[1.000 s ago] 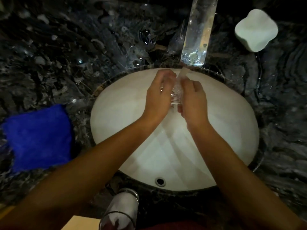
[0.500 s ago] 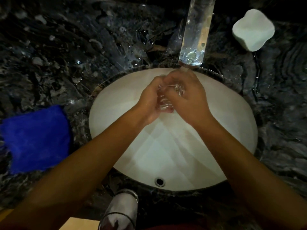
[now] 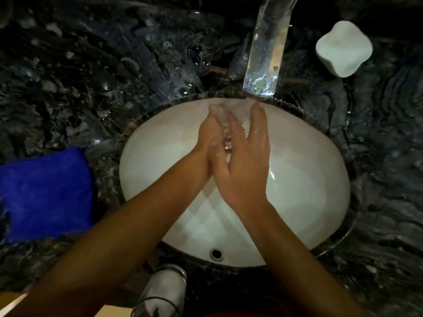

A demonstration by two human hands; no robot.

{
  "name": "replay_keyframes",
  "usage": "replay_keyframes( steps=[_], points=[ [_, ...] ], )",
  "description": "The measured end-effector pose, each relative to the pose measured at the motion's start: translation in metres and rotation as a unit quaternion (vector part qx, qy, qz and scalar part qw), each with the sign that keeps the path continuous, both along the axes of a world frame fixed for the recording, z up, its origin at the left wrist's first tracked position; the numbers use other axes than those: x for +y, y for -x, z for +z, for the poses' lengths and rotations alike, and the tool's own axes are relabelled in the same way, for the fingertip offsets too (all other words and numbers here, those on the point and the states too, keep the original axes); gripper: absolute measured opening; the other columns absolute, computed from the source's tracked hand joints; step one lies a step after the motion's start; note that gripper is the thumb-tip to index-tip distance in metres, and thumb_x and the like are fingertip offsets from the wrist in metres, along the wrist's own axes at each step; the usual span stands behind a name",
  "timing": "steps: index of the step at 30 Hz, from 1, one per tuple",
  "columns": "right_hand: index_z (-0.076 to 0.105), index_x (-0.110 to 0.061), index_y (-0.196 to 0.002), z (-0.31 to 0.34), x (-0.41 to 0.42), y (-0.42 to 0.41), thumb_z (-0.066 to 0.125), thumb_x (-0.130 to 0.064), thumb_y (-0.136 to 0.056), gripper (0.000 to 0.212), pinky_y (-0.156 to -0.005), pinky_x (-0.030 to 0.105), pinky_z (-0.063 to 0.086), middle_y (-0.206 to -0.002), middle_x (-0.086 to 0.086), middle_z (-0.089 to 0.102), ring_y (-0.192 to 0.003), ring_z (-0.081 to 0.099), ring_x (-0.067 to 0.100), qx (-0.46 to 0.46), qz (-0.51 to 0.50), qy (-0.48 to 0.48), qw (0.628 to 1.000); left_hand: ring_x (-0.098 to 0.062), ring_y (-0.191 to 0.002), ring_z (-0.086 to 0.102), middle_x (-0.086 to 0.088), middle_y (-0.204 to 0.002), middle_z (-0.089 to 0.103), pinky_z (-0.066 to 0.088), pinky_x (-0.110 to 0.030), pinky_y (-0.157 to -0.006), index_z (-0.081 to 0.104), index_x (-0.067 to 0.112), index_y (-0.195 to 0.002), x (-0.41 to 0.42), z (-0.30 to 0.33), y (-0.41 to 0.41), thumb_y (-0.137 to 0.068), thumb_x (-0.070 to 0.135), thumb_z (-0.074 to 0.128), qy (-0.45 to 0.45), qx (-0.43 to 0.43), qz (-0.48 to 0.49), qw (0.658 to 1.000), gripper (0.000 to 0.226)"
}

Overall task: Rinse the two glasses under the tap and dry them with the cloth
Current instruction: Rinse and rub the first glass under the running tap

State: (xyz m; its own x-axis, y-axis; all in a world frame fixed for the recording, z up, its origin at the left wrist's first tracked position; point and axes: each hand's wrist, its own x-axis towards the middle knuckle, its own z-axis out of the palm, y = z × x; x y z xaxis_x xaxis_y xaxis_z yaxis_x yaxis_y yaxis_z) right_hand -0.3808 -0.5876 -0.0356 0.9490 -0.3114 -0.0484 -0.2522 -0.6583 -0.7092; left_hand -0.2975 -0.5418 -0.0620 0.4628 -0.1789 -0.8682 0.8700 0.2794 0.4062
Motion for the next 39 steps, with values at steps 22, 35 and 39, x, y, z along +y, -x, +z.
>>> replay_keyframes(
  steps=[22, 35, 39],
  points=[
    [0.058, -0.046, -0.11, -0.036, -0.027, -0.035, 0.062, -0.076, -0.078, 0.044, -0.072, 0.018, 0.059, -0.098, -0.018, 0.075, -0.088, 0.072, -0.002, 0.075, -0.19, -0.316, 0.927, -0.008, -0.094, 0.075, 0.006, -0.099, 0.079, 0.06, -0.021, -0.074, 0.072, 0.024, -0.113, 0.011, -0.015, 0.026, -0.105, 0.051, 0.046, -0.166, -0.269, -0.102, 0.943, 0.039],
    [0.035, -0.025, -0.161, -0.017, -0.037, 0.029, 0.056, -0.022, -0.102, 0.062, -0.108, 0.001, 0.029, -0.172, 0.0, 0.028, -0.147, 0.021, -0.018, 0.027, 0.029, -0.114, 0.993, -0.026, -0.097, 0.076, -0.005, -0.116, 0.075, 0.058, -0.046, -0.092, 0.05, 0.025, -0.149, 0.016, -0.01, 0.019, -0.108, 0.047, 0.047, -0.008, -0.127, -0.08, 0.989, 0.046],
    [0.059, -0.022, -0.144, -0.015, -0.056, 0.014, 0.059, -0.015, -0.105, 0.04, -0.096, 0.031, 0.054, -0.137, -0.002, 0.068, -0.119, 0.066, 0.013, 0.015, -0.045, -0.05, 0.998, -0.033, -0.091, 0.072, -0.019, -0.109, 0.073, 0.06, -0.043, -0.082, 0.061, 0.005, -0.131, 0.018, 0.002, 0.021, -0.108, 0.046, 0.044, 0.11, -0.041, -0.079, 0.99, 0.05]
  ],
)
